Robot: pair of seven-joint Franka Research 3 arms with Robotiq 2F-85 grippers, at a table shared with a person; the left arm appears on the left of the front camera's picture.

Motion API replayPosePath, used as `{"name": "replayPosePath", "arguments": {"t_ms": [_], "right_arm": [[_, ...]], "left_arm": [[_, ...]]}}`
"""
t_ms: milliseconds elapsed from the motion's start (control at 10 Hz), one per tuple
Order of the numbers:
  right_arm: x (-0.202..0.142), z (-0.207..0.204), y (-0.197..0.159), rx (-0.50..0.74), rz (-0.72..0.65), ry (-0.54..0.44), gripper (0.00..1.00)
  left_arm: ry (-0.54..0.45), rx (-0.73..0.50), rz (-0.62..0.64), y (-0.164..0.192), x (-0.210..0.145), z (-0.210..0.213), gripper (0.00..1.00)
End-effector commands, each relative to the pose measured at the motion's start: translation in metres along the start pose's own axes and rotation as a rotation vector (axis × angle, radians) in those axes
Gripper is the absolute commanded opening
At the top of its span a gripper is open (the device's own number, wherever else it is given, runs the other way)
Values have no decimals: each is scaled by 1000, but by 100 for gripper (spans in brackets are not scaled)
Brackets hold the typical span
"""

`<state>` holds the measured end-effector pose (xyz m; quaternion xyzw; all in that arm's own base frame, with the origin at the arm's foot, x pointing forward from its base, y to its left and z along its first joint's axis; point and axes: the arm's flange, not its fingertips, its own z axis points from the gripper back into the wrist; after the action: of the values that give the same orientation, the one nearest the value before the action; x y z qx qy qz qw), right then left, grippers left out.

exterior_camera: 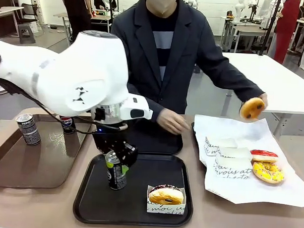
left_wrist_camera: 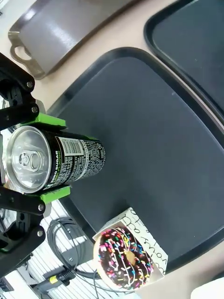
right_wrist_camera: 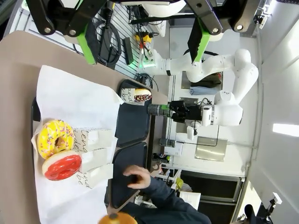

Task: Set up donuts and drinks on trays.
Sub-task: Pick up one Pepsi coke and place it on the Flat Tray.

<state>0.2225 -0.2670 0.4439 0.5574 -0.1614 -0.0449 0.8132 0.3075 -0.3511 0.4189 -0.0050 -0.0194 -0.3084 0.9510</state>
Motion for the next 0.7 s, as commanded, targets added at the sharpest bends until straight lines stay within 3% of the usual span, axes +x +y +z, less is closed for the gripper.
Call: {"name": "replayPosePath", "arguments": {"t_ms": [0,200,300,600], "right_arm": [[2,1,-1,22,18,-12,100],[2,1,-1,22,18,-12,100],[2,1,-1,22,18,-12,100],[2,1,-1,22,18,-12,100]], "left_arm": [[-21,47,4,-12,10,-3,58],[-31,159,-36,-15,6,1,58],[-2,32,-26,-7,5,-9,58],[-3,68,-37,-7,5,-10,58]]}}
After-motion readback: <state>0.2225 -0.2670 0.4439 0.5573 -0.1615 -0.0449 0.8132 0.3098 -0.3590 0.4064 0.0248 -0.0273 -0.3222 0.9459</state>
